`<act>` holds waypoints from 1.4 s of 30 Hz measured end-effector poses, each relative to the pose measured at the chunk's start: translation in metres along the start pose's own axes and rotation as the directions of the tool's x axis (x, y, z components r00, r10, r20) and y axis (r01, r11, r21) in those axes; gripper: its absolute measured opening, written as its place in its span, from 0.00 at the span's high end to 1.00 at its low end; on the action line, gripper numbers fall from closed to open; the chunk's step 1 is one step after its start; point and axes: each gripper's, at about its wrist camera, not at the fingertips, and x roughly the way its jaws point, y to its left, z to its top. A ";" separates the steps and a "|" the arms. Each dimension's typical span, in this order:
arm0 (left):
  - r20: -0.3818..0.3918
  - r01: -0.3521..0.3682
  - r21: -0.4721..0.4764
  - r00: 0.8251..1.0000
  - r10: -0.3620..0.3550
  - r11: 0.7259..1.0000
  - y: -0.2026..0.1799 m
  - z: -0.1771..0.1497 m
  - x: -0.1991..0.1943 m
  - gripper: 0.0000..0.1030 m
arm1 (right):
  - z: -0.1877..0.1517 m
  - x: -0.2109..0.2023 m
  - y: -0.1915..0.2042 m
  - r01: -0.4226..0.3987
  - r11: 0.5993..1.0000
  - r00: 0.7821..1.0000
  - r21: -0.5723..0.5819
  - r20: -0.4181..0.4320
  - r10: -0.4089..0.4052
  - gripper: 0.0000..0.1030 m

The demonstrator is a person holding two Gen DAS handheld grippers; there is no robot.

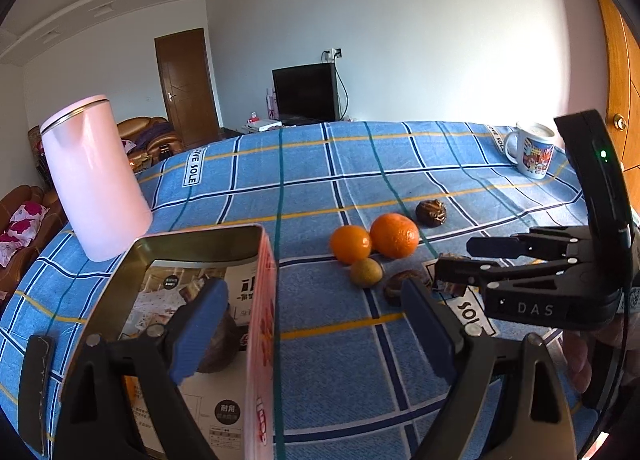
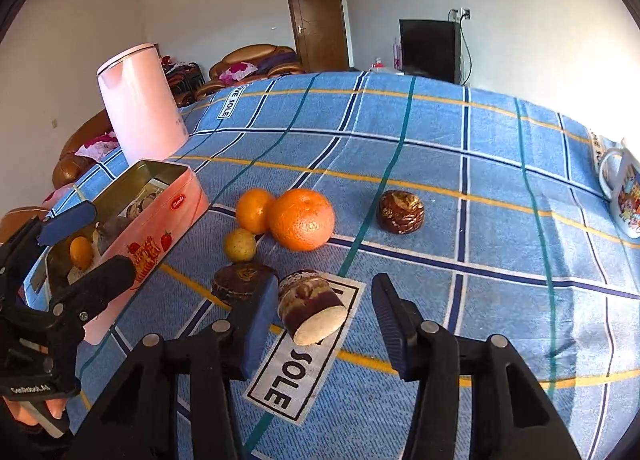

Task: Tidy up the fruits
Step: 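Grasp the round white-based cake with the right tool while the left grasps a dark brown date, then carry the date with the left tool while the right carries the cake toward the tin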

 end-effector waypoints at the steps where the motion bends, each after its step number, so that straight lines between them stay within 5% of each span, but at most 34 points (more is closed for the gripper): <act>1: -0.002 0.001 0.000 1.000 -0.001 1.000 -0.001 0.000 0.001 0.12 | 0.000 0.003 -0.001 -0.031 0.999 1.000 0.015 -0.006 0.031 0.51; 5: -0.016 0.004 0.003 1.000 -0.004 1.000 -0.003 0.000 0.005 0.12 | -0.001 0.009 -0.003 -0.075 0.996 0.996 0.045 -0.034 0.077 0.51; 9: -0.030 0.008 0.010 1.000 -0.008 1.000 -0.007 -0.001 0.009 0.12 | -0.005 0.008 -0.002 -0.096 0.995 0.994 0.038 -0.050 0.098 0.64; 15: -0.049 0.023 0.027 0.999 -0.021 0.999 -0.018 0.002 0.014 0.12 | -0.010 -0.011 -0.006 0.017 0.999 1.000 0.034 0.020 -0.018 0.65; 20: -0.089 0.056 0.054 0.995 -0.051 0.997 -0.035 0.008 0.027 0.14 | -0.012 -0.027 -0.006 0.152 0.988 0.983 0.025 0.103 -0.154 0.65; 24: -0.143 0.092 0.044 0.986 -0.085 0.995 -0.044 0.011 0.041 0.23 | -0.011 -0.031 -0.010 0.170 0.985 0.977 0.038 0.124 -0.174 0.65; 27: -0.188 0.110 0.023 0.977 -0.104 0.994 -0.047 0.011 0.054 0.41 | -0.009 -0.032 -0.011 0.173 0.984 0.975 0.042 0.134 -0.177 0.65; 32: -0.249 0.131 -0.026 0.959 -0.133 0.991 -0.045 0.007 0.070 0.45 | -0.010 -0.031 -0.011 0.169 0.985 0.976 0.040 0.135 -0.173 0.65; 34: -0.257 0.151 -0.028 0.954 -0.154 0.988 -0.047 0.007 0.072 0.61 | -0.010 -0.030 -0.010 0.168 0.985 0.976 0.037 0.132 -0.171 0.65; 42: -0.214 0.150 -0.028 0.965 -0.152 0.988 -0.047 0.008 0.064 0.62 | -0.011 -0.035 -0.010 0.154 0.987 0.975 0.040 0.154 -0.158 0.65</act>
